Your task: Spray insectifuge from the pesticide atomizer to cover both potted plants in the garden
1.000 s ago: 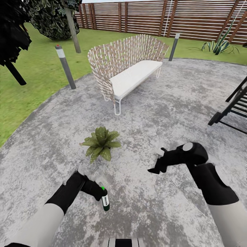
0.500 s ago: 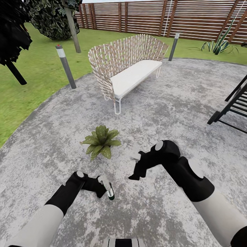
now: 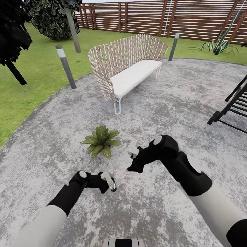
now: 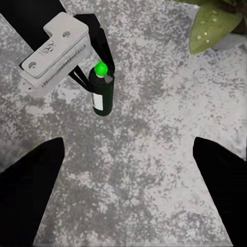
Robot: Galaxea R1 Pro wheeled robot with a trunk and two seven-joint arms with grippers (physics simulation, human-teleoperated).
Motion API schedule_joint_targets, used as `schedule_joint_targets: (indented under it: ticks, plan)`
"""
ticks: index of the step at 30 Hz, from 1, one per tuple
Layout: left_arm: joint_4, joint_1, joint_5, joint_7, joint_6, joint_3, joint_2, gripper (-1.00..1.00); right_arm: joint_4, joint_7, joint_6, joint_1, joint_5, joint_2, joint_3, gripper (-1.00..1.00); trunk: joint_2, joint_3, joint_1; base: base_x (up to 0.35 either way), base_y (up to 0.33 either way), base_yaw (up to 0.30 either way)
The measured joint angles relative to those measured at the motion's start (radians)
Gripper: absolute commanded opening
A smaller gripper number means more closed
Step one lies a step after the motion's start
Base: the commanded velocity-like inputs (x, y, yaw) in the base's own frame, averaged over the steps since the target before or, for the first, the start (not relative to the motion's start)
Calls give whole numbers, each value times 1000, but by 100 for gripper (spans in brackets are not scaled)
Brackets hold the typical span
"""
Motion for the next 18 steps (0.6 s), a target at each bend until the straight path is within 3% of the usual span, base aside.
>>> schedule_joint_targets:
  ticks: [6, 13, 18]
  plan:
    - [-1, 3, 1, 11, -3, -2, -7, -100, 0, 0, 0, 1, 3, -4, 2, -100, 0, 0, 0, 0, 0, 0]
    - [-2, 3, 0, 13, -8, -2, -41, -100, 2, -2, -2, -2, 11, -4, 10, -100, 0, 0, 0, 0, 0, 0]
    - [-2, 8, 2, 15, -84, -2, -50, -100, 4, -5, -9, -4, 15, -3, 12, -100, 0, 0, 0, 0, 0, 0]
